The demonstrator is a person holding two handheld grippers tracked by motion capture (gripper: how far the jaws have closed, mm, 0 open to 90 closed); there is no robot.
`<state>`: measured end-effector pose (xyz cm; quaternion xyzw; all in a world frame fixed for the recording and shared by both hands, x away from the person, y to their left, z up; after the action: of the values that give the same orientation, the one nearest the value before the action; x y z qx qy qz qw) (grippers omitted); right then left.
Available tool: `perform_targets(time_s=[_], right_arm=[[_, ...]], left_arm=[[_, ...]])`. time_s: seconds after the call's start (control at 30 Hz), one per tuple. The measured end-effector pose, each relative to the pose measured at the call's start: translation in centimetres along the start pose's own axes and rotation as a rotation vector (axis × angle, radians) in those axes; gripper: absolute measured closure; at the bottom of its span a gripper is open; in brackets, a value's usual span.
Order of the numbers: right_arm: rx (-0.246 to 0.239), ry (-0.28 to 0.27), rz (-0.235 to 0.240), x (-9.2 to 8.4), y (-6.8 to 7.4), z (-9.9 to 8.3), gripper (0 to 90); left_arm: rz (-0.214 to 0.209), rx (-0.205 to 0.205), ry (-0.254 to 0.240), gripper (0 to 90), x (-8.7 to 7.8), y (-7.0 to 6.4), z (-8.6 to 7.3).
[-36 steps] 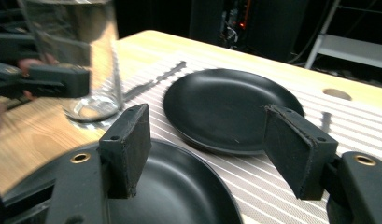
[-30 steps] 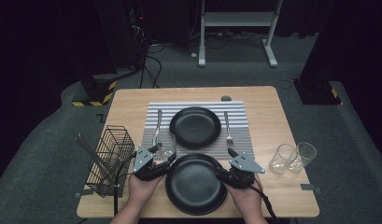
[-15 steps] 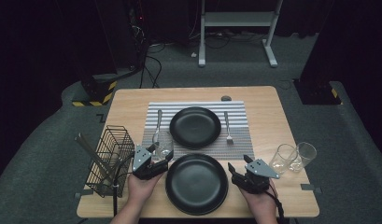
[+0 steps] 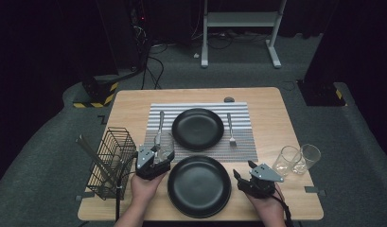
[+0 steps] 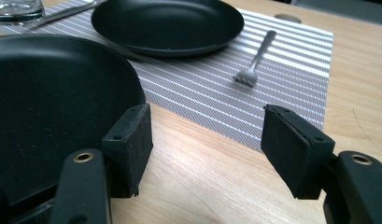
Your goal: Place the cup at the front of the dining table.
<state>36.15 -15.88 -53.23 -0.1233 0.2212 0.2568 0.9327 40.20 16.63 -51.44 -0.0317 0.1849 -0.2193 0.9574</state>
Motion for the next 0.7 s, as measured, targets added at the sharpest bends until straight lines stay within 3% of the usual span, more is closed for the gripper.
perform_targets(time_s=[0.27, 0.5, 0.7], right_arm=[[0.027, -0.034, -0.005, -0.6, -1.0, 0.3, 33.7], [0.017, -0.034, 0.010, -0.7, -0.5, 0.2, 33.8], [0.025, -0.042, 0.002, -1.0, -0.8, 0.3, 34.1]], left_arm=[[0.033, 0.026, 0.009, 30.8, 0.9, -0.3, 0.7], [0.054, 0.033, 0.021, 30.9, 1.9, 0.0, 0.8], [0.064, 0.007, 0.035, 30.9, 2.9, 0.7, 0.5]])
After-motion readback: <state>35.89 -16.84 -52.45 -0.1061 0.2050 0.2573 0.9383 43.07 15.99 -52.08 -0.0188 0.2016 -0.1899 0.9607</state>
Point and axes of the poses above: each handheld gripper's, and its own axes: x roughly forward along the jaws, z roughly out of its top, y roughly to its left, the point moved 6 cm from there along x, roughly forward along the jaws, and after that the axes turned 4 degrees about -x, right-handed, at the moved point
